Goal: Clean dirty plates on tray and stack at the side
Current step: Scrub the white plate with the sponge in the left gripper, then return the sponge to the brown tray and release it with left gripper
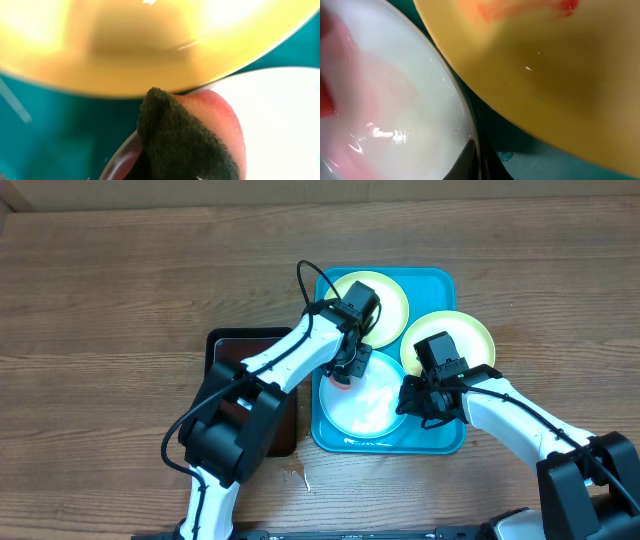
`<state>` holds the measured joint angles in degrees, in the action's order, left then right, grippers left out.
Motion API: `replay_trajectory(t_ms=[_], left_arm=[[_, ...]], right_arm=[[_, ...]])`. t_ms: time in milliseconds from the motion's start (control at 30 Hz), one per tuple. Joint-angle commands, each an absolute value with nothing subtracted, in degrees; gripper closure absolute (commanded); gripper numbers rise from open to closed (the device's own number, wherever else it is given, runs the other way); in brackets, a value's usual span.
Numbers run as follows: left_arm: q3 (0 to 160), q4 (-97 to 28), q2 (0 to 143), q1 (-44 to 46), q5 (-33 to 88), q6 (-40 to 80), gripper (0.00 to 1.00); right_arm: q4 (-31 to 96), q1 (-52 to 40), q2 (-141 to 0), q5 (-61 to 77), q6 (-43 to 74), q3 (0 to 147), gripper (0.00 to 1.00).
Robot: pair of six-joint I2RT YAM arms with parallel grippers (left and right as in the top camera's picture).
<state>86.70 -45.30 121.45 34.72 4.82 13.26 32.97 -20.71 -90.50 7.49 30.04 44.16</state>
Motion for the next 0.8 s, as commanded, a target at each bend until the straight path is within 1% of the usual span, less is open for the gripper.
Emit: replay_trajectory(t_ms=[0, 100, 233, 367, 433, 533, 767], left_arm=[[85.0, -43.4, 125.3, 34.4, 14.4, 6.7, 0.96], [84.9, -45.0, 125.3, 34.4, 18.5, 2.4, 0.96], [84.8, -50.2, 125.3, 34.5, 22.6, -5.3, 0.96], [84.5, -53.3, 125.3, 34.8, 20.8, -6.1, 0.96], [84.4, -54.2, 125.3, 34.8, 16.6, -2.1, 0.96], [84.4, -55.3, 125.3, 34.7, 6.1, 10.3, 0.96], [85.6, -58.5, 120.9, 34.5, 2.4, 24.2, 0.96]], right_arm=[[34.8, -20.6, -91.6, 6.0, 30.0, 43.4, 0.96], [34.9, -20.6, -91.6, 6.0, 30.0, 43.4, 0.96], [34.9, -20.6, -91.6, 6.0, 30.0, 43.4, 0.96], [34.9, -20.6, -91.6, 6.0, 30.0, 43.4, 0.96], [35.0, -20.6, -91.6, 6.1, 30.0, 43.4, 0.96], [35.2, -20.6, -91.6, 6.0, 30.0, 43.4, 0.96], [36.4, -20.6, -91.6, 4.7, 29.6, 43.4, 0.96]])
